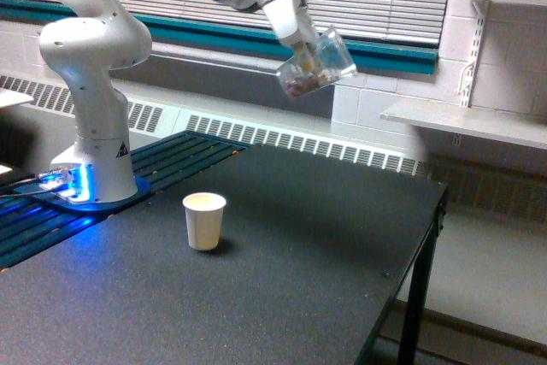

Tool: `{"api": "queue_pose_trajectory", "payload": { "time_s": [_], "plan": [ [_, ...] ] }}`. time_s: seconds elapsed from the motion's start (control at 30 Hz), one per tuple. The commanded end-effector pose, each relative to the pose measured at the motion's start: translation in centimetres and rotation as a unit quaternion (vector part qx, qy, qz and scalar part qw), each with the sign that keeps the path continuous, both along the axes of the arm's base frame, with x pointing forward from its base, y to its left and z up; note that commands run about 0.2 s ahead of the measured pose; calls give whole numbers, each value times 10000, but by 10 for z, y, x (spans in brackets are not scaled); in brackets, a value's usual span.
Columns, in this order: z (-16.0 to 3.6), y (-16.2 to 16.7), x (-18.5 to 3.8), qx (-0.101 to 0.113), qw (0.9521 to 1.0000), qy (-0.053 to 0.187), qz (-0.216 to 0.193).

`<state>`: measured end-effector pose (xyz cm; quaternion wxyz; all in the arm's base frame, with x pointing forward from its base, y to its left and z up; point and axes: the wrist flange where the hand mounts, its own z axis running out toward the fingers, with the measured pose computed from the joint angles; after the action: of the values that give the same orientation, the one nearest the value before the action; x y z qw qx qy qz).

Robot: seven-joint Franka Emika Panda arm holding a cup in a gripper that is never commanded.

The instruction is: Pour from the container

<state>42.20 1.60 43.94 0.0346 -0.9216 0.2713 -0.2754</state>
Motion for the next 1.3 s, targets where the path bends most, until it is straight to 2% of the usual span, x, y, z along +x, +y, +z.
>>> {"api": "queue_pose_trajectory", "payload": {
  "time_s": [0.03,0.43,0.97,1.07,1.3],
  "plan": [
    [-10,-11,-19,-58,9999,-33,-153],
    [-46,-29,-58,-198,9987,301,-361],
    [-80,-42,-93,-325,9947,762,-607],
    [-85,-43,-99,-357,9940,821,-635],
    [-82,-45,-103,-466,9923,877,-739]
  ]
}}
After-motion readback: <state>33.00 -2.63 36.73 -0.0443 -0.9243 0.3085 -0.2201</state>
